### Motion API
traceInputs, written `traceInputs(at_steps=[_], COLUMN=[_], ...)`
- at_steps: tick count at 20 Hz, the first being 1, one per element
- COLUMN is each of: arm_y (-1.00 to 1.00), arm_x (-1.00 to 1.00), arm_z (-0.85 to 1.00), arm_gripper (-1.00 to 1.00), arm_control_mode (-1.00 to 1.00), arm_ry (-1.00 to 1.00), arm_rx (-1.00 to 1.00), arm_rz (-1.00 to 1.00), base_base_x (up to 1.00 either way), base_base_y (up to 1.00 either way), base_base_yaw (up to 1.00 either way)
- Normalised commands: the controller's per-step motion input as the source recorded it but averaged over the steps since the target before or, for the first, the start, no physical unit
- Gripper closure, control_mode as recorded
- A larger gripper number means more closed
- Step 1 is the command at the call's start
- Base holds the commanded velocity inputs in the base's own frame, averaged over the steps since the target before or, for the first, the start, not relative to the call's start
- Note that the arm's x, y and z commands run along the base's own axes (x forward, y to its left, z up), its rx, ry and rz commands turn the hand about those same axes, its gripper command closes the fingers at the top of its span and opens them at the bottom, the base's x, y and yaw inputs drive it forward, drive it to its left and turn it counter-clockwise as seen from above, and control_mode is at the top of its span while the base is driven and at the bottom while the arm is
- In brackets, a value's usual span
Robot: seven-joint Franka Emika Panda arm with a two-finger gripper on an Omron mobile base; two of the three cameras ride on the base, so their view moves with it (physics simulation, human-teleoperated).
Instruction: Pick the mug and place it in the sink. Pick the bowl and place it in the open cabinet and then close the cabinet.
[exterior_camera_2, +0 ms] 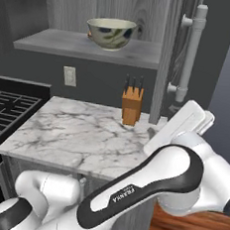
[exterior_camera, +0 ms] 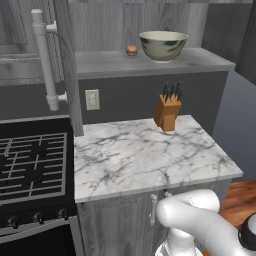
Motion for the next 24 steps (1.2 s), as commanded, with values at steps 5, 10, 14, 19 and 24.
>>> traceInputs(at_steps=[5, 10, 14, 19, 24], arm_y=[-0.03, 0.0, 0.05, 0.1, 0.06], arm_x=[0.0, 0.0, 0.0, 0.0, 0.0], arm_z=[0.0, 0.0, 0.0, 0.0, 0.0], arm_gripper=[-1.0, -1.0, -1.0, -1.0, -1.0], arm_control_mode=[-1.0, -1.0, -1.0, -1.0, -1.0], arm_ry=[-0.15, -0.2, -0.16, -0.15, -0.15], arm_rx=[0.0, 0.0, 0.0, -0.01, -0.04], arm_rz=[0.07, 0.05, 0.04, 0.03, 0.02], base_base_x=[0.0, 0.0, 0.0, 0.0, 0.0], base_base_y=[0.0, 0.0, 0.0, 0.0, 0.0], base_base_yaw=[0.0, 0.0, 0.0, 0.0, 0.0])
